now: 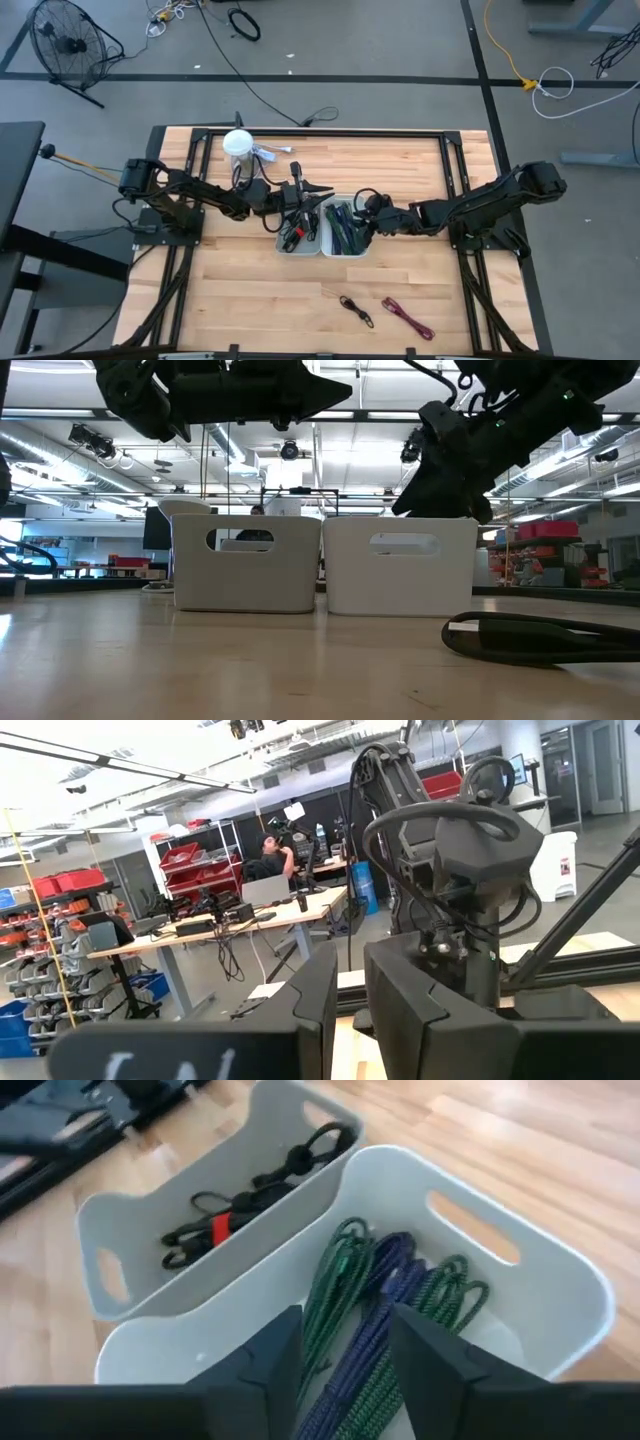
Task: Pick & Place USB Port
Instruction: Put the pink charger cable into the white bin
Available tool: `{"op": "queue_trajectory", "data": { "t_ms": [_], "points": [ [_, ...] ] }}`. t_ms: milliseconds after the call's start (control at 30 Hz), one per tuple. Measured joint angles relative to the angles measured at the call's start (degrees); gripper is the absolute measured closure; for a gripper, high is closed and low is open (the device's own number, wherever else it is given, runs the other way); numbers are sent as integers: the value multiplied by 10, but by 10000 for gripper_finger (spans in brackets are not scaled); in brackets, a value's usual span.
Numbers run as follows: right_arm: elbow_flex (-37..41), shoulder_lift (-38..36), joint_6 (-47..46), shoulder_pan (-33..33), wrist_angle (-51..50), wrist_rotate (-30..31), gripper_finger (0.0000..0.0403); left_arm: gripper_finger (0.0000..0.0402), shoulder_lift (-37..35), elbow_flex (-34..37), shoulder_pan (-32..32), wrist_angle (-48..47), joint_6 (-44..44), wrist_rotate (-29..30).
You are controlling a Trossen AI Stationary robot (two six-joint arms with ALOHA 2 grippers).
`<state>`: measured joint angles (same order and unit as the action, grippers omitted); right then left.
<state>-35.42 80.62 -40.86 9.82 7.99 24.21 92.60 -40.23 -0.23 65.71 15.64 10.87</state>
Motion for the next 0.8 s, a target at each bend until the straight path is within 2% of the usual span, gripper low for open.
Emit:
{"op": "queue_trajectory", "data": {
  "t_ms": [133, 300, 600, 800],
  "points": [
    [0, -9, 42, -1, 2, -64, 244, 342, 0, 0, 0, -4, 0, 0],
    [0, -34, 72, 8, 4, -200, 249, 342, 0, 0, 0, -22, 0, 0],
    [-1, -74, 73, 90, 56, -305, 271, 342, 0, 0, 0, -23, -62, -17],
    [-1, -75, -6, 158, 71, -371, 275, 342, 0, 0, 0, -22, -65, -42]
  ]
}}
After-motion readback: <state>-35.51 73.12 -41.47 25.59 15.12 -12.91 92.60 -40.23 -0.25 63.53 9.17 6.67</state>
